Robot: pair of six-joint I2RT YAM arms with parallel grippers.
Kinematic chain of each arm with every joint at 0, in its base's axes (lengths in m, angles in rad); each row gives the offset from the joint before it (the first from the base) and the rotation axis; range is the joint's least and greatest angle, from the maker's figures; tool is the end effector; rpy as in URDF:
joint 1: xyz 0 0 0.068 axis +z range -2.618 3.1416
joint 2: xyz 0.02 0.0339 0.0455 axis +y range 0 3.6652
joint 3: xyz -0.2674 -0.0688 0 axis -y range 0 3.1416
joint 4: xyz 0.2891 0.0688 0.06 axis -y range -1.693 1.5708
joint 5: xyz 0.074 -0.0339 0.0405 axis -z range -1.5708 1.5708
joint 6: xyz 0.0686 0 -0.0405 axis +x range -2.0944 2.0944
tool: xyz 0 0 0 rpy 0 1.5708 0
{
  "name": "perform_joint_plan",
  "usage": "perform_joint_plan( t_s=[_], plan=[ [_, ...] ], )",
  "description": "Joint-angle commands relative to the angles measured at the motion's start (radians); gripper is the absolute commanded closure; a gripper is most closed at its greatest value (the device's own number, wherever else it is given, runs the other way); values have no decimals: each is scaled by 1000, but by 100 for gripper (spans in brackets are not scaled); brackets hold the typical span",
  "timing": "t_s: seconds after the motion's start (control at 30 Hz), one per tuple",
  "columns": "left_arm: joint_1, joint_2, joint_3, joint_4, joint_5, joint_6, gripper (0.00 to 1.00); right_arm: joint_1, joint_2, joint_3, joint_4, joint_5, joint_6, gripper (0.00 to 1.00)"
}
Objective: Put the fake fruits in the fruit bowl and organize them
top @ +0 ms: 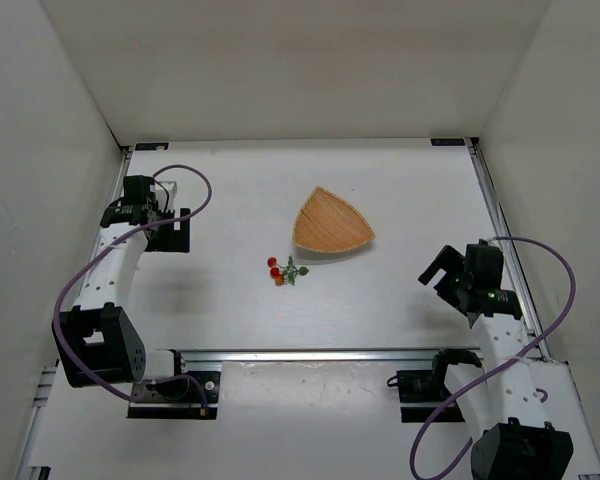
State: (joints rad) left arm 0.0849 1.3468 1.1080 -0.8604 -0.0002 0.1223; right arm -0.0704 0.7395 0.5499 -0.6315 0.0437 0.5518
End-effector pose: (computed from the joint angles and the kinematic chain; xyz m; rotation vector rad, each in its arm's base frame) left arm 0.3193 0.0272 0.2371 0.0499 2.6713 0.0667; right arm 0.2141 -0.0181 0.1938 0.7537 2.2765 0.1740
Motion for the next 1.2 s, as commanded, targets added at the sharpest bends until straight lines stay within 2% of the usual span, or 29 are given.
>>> perform_joint_plan(
  t_s=[0.0,0.07,0.1,0.13,0.2,0.23,0.27,0.3,0.4,0.43,0.47,0.53,0.63,0.7,0.77,0.87,1.17],
  plan=[
    [-2,-34,21,9,5,-9,0,49,6,64,0,36,-108,0],
    [-2,-34,21,9,5,-9,0,188,43,106,9,118,-144,0],
    [-2,-34,12,9,15,-9,0,249,64,125,0,225,-153,0],
    [-2,-34,12,9,25,-9,0,385,121,146,0,279,-153,0],
    [-2,-34,12,9,45,-9,0,528,193,212,9,367,-153,0],
    [-2,-25,12,9,45,-9,0,657,277,234,24,392,-142,0],
    [-2,-25,21,9,45,-9,0,717,323,255,77,392,-142,0],
    [-2,-25,21,9,45,-9,0,835,372,277,110,392,-163,0],
    [-2,-25,21,0,11,-9,0,1022,605,427,173,406,-243,0],
    [-2,-25,21,0,11,-9,0,1052,730,477,173,435,-254,0],
    [-2,-25,10,0,-4,-9,0,1072,789,572,173,435,-265,0],
    [-2,-25,-2,0,-15,0,0,1109,938,660,173,401,-298,0],
    [-2,-25,-13,0,-26,0,0,1127,1078,789,182,354,-329,0],
    [-2,-25,-13,0,-37,0,0,1114,1148,838,182,323,-329,6],
    [-2,-25,-23,0,-37,0,0,1103,1176,886,182,242,-320,12],
    [-2,-25,-33,0,-46,0,0,1103,1224,910,193,196,-320,16],
    [-2,-6,-33,0,-46,0,0,1103,1354,1028,155,200,-343,18]
  ],
)
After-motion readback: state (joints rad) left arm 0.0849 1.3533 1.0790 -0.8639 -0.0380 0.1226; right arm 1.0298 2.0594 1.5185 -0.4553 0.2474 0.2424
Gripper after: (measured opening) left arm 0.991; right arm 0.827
